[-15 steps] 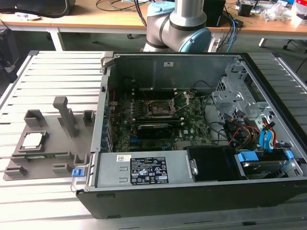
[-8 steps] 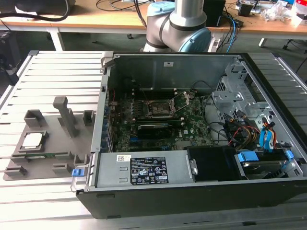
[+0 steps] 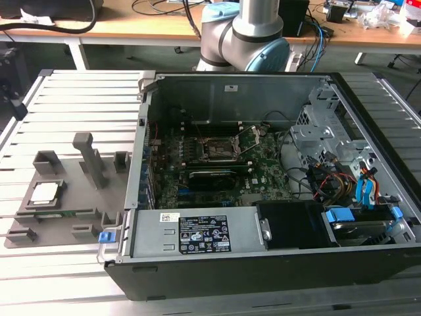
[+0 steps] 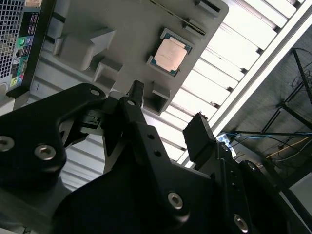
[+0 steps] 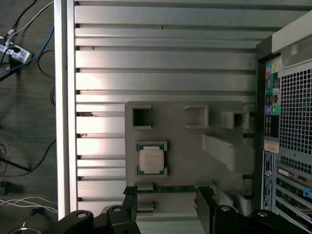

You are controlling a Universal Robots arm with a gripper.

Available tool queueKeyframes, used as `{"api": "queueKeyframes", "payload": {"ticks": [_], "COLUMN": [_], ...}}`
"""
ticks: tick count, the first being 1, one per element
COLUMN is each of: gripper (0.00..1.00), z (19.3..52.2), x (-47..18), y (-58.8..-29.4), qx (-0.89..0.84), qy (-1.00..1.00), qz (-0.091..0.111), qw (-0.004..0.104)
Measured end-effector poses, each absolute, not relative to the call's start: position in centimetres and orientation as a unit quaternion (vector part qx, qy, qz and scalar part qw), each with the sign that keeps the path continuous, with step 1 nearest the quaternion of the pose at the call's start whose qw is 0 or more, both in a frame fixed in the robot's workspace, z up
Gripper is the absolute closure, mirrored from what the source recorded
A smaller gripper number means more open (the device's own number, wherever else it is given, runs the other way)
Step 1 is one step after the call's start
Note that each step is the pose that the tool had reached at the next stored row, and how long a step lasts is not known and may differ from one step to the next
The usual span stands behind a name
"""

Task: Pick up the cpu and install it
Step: 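Pick up the cpu and move it towards the insertion slot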

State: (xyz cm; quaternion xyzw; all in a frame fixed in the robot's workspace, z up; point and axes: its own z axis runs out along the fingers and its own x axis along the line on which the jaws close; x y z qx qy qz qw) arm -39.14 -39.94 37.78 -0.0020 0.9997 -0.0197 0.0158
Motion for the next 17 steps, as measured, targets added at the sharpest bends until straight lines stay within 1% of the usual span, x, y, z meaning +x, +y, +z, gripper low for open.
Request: {"api": "queueKeyframes", "payload": {"ticks": [17], "gripper": [0.4], "z": [36.1], "x": [-39.1], "y": [-39.9], "qx": [-0.002], "qy": [1.0], "qz": [-0.02], "qw": [0.016]}}
